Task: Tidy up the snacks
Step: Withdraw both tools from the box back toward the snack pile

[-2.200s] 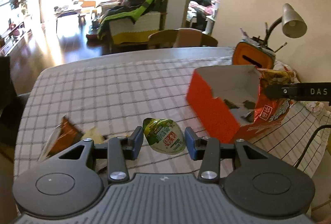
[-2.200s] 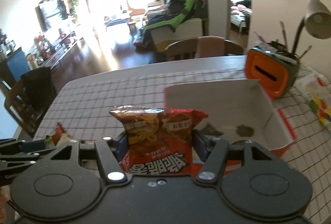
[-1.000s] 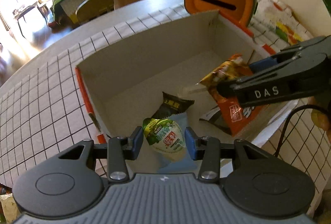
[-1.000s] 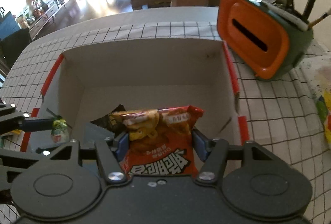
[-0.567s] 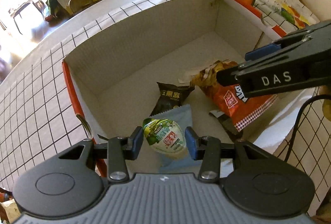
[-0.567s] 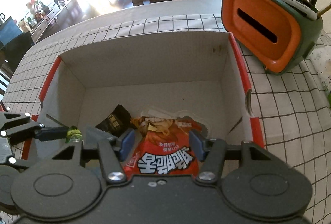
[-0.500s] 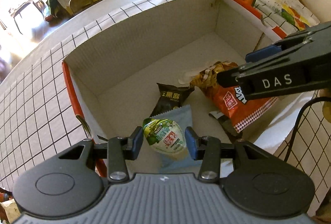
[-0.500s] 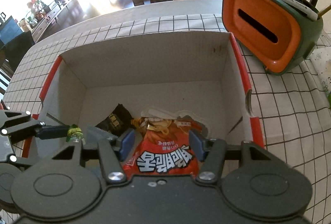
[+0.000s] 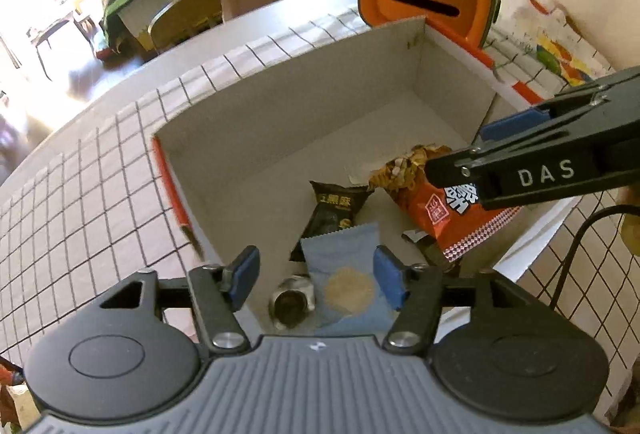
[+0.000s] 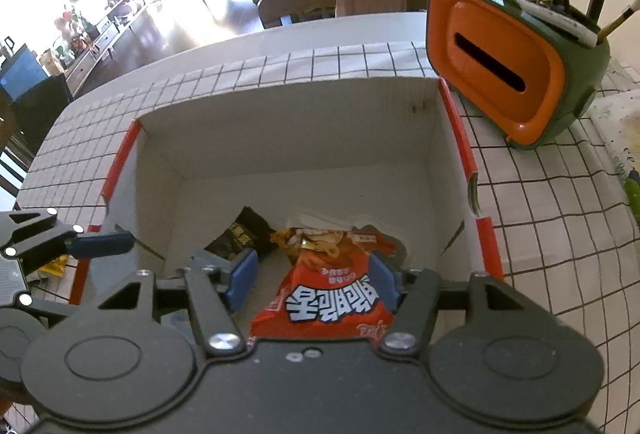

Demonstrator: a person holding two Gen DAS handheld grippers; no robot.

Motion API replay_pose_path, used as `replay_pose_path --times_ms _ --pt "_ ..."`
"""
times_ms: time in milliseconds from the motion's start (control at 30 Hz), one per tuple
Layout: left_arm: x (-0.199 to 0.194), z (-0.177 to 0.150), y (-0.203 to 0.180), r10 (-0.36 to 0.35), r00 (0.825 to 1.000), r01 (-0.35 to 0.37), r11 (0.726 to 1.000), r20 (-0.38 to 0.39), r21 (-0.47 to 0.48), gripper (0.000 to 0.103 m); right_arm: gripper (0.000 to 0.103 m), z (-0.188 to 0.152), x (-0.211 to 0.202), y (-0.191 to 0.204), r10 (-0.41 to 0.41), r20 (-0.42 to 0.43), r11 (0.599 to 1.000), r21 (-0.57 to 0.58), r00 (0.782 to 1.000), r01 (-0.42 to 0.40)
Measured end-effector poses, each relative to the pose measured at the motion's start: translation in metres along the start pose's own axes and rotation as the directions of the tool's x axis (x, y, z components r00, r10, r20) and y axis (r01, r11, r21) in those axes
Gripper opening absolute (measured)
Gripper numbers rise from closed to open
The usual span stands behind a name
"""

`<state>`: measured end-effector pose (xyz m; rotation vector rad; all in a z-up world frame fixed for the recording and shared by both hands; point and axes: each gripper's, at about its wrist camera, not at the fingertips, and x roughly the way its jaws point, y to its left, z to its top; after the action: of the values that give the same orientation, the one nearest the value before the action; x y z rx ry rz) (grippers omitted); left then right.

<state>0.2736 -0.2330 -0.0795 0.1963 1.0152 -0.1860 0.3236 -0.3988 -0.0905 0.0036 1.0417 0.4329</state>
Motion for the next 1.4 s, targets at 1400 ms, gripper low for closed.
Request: replay_pose_path --times_ms 1400 --pt "-0.156 -0.143 0.148 0.076 0.965 -0.011 0.968 0.252 -0.252 0.086 0.103 -0.05 -0.07 0.169 0.151 0.183 0.988 -0.062 0.972 -0.142"
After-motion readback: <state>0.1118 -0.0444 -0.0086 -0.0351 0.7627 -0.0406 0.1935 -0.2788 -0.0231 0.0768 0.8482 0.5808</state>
